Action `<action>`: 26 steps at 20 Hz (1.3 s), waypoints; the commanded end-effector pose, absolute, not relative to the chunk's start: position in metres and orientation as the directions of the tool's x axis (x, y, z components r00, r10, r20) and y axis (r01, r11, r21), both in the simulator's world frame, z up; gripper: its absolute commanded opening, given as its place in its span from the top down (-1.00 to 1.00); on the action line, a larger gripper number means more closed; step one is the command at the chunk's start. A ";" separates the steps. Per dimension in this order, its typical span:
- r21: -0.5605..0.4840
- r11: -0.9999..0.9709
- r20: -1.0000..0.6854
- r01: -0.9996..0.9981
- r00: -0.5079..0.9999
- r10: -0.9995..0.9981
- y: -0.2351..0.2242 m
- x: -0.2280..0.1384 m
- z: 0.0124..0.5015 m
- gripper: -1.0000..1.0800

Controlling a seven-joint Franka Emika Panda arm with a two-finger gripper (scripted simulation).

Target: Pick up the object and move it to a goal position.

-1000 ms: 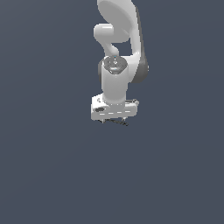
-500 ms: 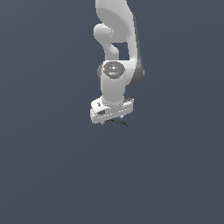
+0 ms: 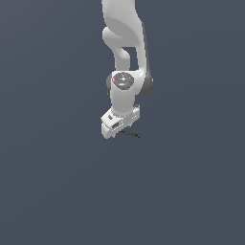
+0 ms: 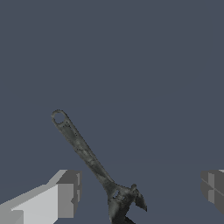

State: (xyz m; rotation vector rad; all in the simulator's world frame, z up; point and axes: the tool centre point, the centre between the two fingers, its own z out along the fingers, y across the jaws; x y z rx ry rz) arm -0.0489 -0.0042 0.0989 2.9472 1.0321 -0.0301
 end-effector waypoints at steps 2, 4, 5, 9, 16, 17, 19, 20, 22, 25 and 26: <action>0.009 -0.707 -0.023 0.707 0.707 0.707 -0.004 -0.058 0.089 -0.92; 0.007 -0.661 -0.022 0.750 0.661 0.750 -0.004 -0.064 0.084 -0.92; 0.006 -0.637 -0.021 0.771 0.637 0.770 -0.004 -0.066 0.081 -0.92; 0.003 -0.543 -0.015 0.840 0.543 0.840 -0.002 -0.077 0.072 -0.92; 0.001 -0.418 -0.006 0.908 0.418 0.908 0.001 -0.089 0.062 -0.92; 0.000 -0.405 -0.005 0.914 0.405 0.914 0.001 -0.091 0.061 -0.92; 0.000 -0.384 -0.003 0.923 0.384 0.923 0.001 -0.093 0.060 -0.92; 0.000 -0.376 -0.002 0.927 0.376 0.927 0.002 -0.094 0.059 -0.92; 0.000 -0.364 -0.001 0.931 0.364 0.931 0.002 -0.095 0.058 -0.92; 0.000 -0.357 0.000 0.934 0.357 0.934 0.002 -0.096 0.058 -0.92; 0.000 -0.362 -0.001 0.932 0.362 0.932 0.002 -0.095 0.058 -0.92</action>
